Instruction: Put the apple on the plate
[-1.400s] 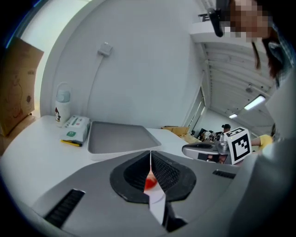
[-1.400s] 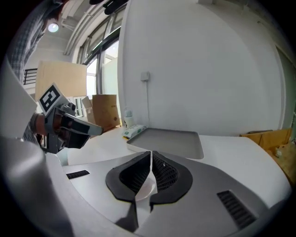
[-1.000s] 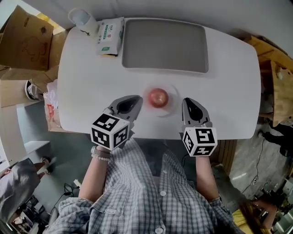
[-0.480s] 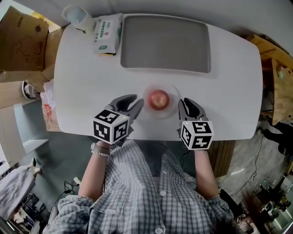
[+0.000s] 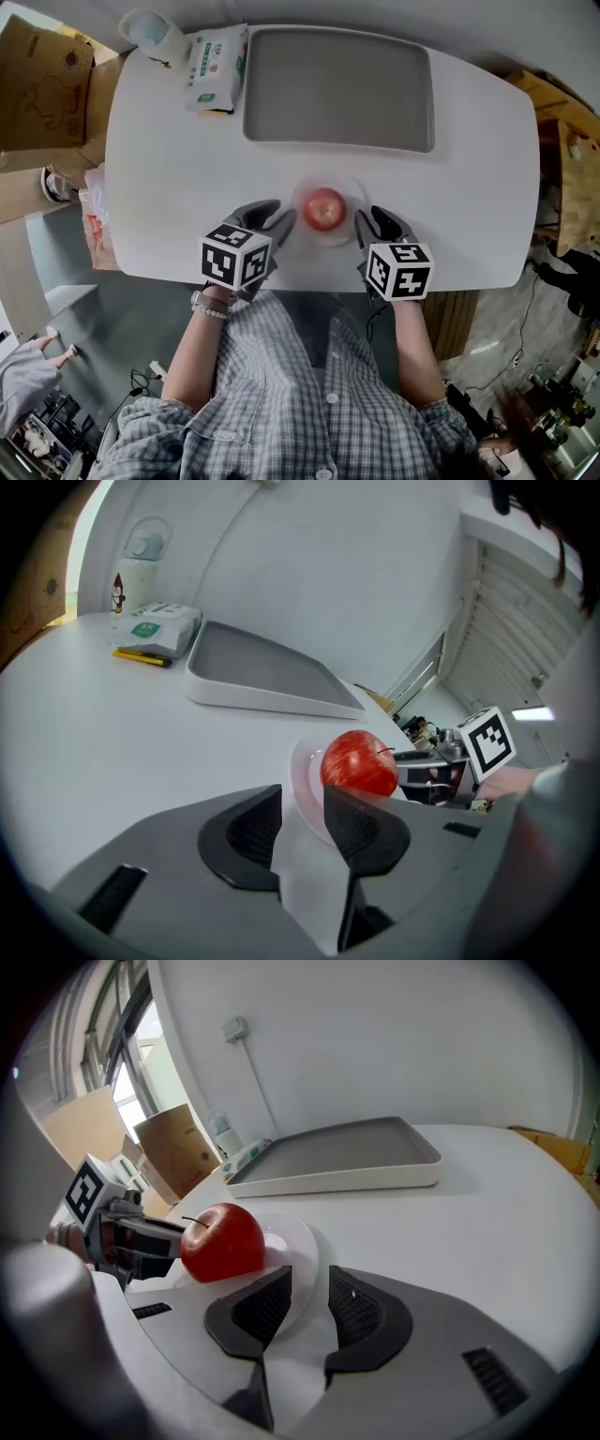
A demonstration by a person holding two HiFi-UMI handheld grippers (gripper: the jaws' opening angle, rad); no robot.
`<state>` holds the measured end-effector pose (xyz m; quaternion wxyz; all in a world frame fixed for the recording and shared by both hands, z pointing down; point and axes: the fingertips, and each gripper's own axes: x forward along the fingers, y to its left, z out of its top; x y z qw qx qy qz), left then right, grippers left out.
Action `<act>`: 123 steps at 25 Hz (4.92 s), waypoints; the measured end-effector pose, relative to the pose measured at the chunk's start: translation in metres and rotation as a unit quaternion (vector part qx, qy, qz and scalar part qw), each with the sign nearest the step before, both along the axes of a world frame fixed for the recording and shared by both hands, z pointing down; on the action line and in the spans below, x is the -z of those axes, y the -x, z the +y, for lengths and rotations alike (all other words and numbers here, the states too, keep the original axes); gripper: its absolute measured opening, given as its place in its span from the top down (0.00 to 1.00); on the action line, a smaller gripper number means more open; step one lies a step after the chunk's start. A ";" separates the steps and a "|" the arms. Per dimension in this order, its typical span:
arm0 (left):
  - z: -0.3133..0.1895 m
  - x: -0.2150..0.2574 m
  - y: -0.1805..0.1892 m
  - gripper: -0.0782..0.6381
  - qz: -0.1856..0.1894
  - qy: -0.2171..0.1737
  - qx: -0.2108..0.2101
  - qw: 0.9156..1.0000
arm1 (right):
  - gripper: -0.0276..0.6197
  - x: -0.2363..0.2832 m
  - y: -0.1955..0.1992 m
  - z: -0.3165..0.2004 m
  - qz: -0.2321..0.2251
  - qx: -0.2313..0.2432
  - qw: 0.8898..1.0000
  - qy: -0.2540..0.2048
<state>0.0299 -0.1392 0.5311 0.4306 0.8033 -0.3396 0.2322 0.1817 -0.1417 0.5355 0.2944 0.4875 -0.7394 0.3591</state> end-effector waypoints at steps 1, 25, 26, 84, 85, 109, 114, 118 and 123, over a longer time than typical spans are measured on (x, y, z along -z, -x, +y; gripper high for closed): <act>0.000 -0.002 0.000 0.72 0.001 0.003 0.002 1.000 | 0.80 -0.001 0.000 0.001 -0.005 -0.004 1.000 0.005; -0.003 -0.019 -0.008 0.77 0.012 0.046 0.013 0.999 | 0.81 -0.012 0.006 0.003 -0.052 -0.022 0.998 0.033; -0.004 -0.020 -0.007 0.79 0.011 0.050 0.017 0.999 | 0.82 -0.012 0.006 0.002 -0.058 -0.023 0.997 0.035; -0.056 0.032 -0.009 0.84 0.138 0.148 0.112 0.973 | 0.88 0.045 -0.006 -0.040 -0.223 -0.187 0.954 0.072; -0.058 0.033 -0.010 0.84 0.142 0.149 0.114 0.972 | 0.88 0.047 -0.007 -0.043 -0.226 -0.187 0.954 0.071; -0.140 0.048 -0.020 0.85 0.162 0.137 0.111 0.971 | 0.89 0.063 -0.017 -0.127 -0.232 -0.167 0.958 0.029; -0.159 0.045 -0.021 0.85 0.159 0.129 0.114 0.972 | 0.89 0.061 -0.019 -0.144 -0.231 -0.162 0.959 0.031; -0.173 0.045 -0.023 0.85 0.151 0.126 0.103 0.975 | 0.89 0.059 -0.020 -0.157 -0.233 -0.159 0.959 0.034; -0.188 0.041 -0.024 0.85 0.143 0.122 0.102 0.977 | 0.89 0.054 -0.021 -0.171 -0.227 -0.151 0.961 0.039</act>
